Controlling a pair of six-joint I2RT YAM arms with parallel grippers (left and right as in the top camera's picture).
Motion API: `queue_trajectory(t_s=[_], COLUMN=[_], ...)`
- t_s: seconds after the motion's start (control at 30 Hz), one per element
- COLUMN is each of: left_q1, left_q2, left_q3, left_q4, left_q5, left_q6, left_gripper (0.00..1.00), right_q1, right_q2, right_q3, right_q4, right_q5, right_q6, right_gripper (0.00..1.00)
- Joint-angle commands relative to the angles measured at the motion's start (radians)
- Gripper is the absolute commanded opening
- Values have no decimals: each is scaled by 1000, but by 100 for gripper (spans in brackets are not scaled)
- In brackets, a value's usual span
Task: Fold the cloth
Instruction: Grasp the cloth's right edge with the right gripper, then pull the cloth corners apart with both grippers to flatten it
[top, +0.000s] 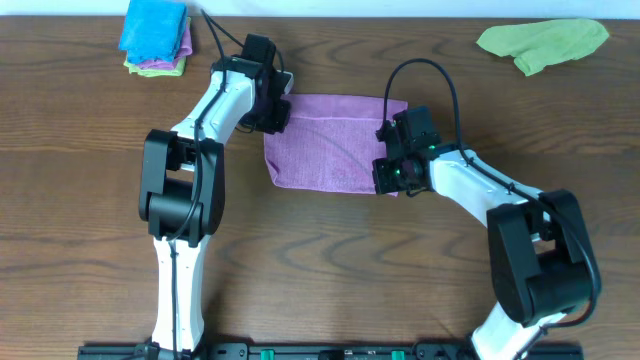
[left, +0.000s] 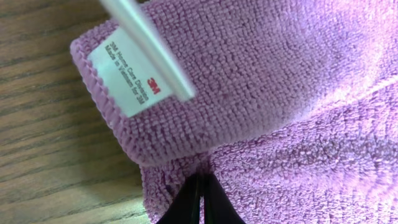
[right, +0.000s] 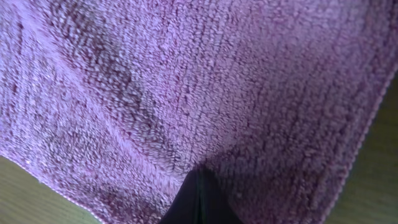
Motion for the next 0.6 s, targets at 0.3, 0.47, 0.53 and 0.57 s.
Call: queue_trajectory(t_s=[0.3,0.47,0.53,0.57], left_q1=[0,0,0,0], left_q2=[-157,-157,-157,-157], left_q3=[-42,-42,-42,-43], left_q4=[-13,49,95,120], left_q5=[-23,-23,-23,-23], left_q6=[18,7,-12,-39], left_gripper=[6,30,36,40], right_q1=[-2,-48,-73,-89], right_q2=[-144,-137,-134,-130], right_q3=[107,109,109,109], right_q4=[-72,-42,3,28], right_q5=[26,59,59,58], right_q6=[-35,-39,-39,-38], right_gripper=[1,14,23,26])
